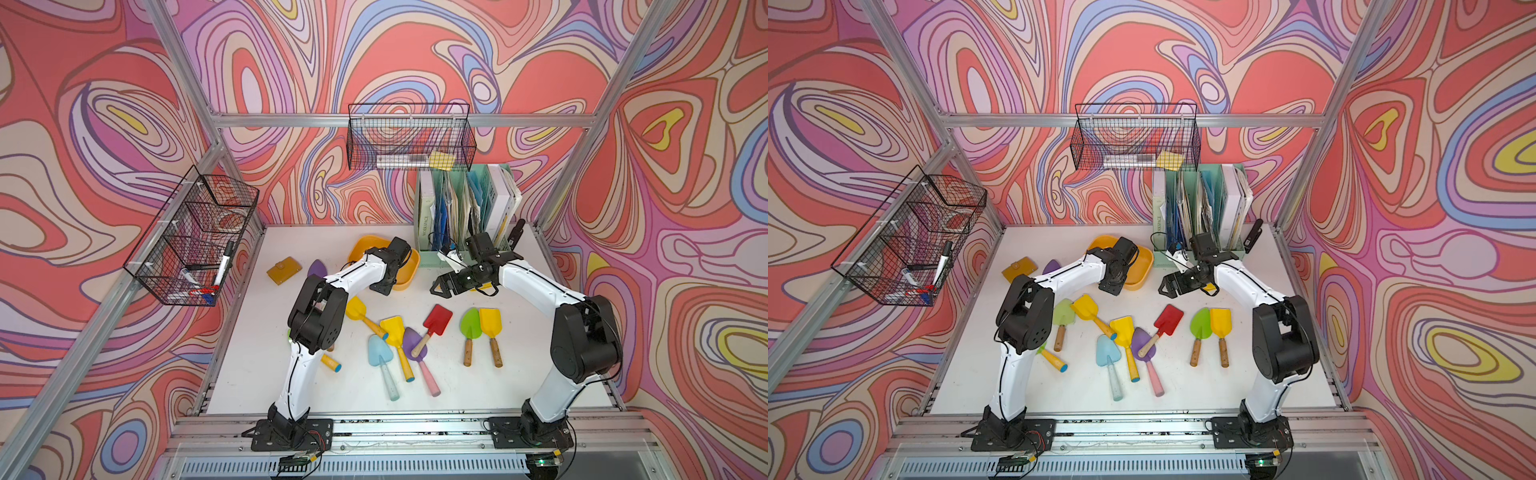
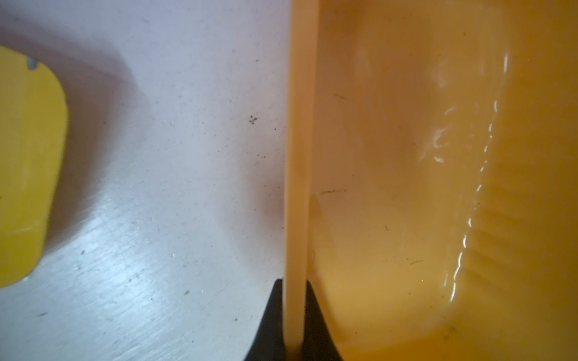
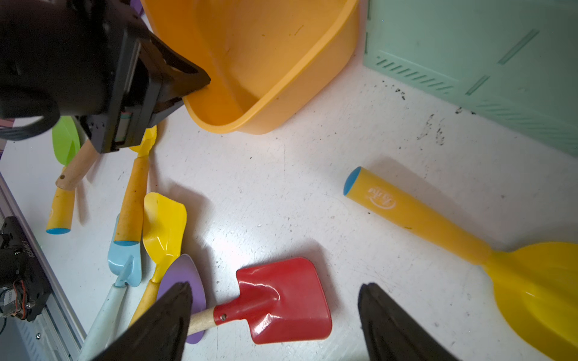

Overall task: Put the shovel into the storage box
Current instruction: Pick up the storage box at the center of the board.

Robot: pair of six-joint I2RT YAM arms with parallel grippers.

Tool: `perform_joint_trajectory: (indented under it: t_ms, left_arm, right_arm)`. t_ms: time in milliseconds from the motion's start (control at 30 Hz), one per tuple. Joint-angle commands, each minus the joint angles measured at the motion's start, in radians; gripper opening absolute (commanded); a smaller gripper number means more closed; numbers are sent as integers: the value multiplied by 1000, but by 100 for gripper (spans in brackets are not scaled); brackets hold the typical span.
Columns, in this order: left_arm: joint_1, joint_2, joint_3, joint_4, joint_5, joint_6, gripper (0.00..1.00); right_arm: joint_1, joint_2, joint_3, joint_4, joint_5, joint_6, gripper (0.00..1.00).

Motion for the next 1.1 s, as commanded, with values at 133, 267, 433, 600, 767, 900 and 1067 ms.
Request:
perform_joint_trajectory:
  t_ms: [133,267,433,600,767,900,1067]
  left_arm:
    - [20,-41,-34,-47,-7,35,0]
    - [62,-86,-37,-70,22,227,0]
    - [133,-111,-70,-90,154,531,0]
    - [159,-26,70,-231,243,886,0]
    - [156,61,221,-356,285,1129,0]
    - [156,54,220,-393,258,1231,0]
    - [156,-7,84,-329,262,1282,0]
  right_arm:
    - [3,-13,-7,8,-27,-3,84]
    - [3,-39,-11,7,-22,18,85]
    - [2,-73,-11,-7,-19,38,84]
    - [3,-100,-10,-22,-6,66,84]
    - [3,-120,-15,-37,15,124,84]
    - [3,-137,-13,-60,50,172,84]
    - [3,-185,-32,-79,80,219,84]
